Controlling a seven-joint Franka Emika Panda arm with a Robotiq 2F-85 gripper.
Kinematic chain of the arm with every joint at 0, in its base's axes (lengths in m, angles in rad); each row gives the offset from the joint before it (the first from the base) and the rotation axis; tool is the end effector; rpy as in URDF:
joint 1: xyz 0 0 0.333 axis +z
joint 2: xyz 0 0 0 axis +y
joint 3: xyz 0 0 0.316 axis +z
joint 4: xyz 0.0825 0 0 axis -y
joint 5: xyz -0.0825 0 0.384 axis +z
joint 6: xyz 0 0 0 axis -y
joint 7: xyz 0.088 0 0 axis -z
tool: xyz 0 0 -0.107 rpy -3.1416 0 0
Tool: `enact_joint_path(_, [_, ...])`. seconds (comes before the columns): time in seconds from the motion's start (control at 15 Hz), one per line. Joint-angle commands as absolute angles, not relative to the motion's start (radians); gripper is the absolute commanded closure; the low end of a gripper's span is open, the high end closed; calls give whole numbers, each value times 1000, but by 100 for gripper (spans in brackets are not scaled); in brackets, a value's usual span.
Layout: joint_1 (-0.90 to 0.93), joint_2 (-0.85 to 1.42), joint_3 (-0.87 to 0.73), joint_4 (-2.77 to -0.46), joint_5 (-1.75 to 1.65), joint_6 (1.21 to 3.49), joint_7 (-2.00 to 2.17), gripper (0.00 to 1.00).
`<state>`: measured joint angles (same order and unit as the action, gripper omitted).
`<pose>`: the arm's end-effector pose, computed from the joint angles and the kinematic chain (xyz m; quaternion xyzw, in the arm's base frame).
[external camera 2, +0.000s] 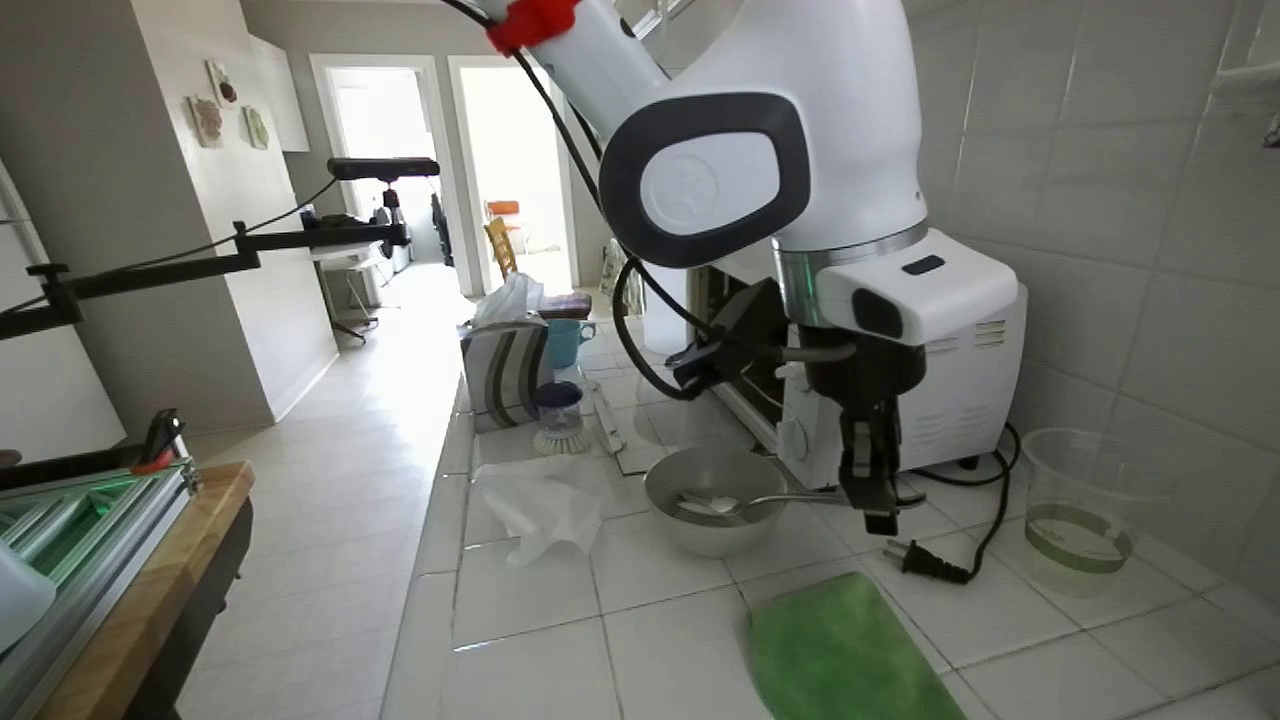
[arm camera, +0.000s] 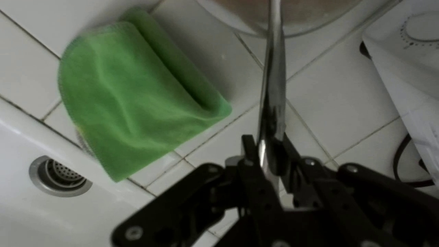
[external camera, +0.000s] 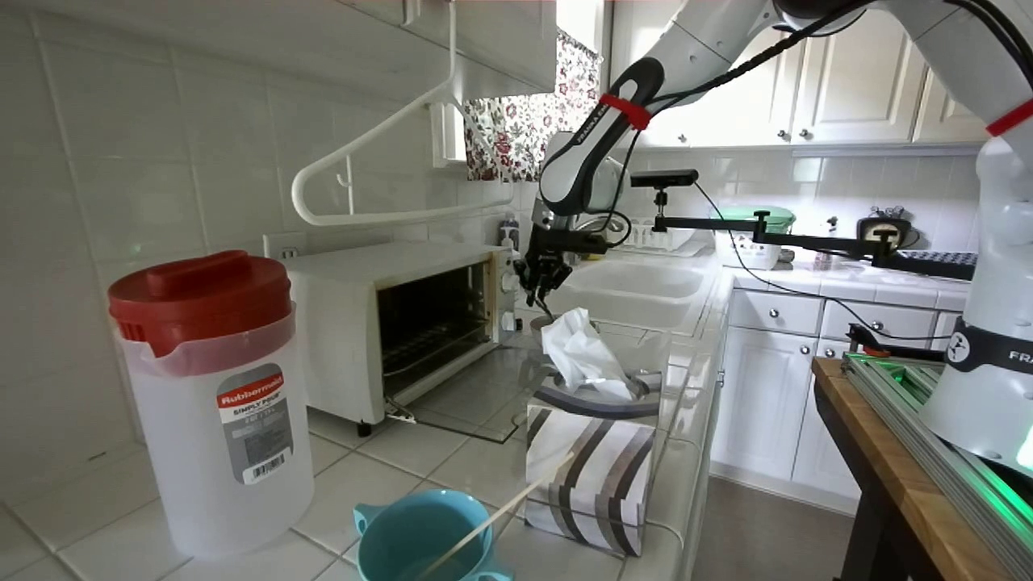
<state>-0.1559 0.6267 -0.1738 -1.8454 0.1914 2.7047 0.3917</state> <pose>0.6311 -0.2130 0.2125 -0.9061 0.4047 -0.1229 0.0061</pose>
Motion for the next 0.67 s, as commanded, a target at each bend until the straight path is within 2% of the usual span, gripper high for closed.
enact_joint_path(0.0, [-142, 615, -189, -1844, 199, 2721, 398, 95])
enact_joint_path(0.6, [-41, 568, -279, -1897, 121, 2876, 407, 95])
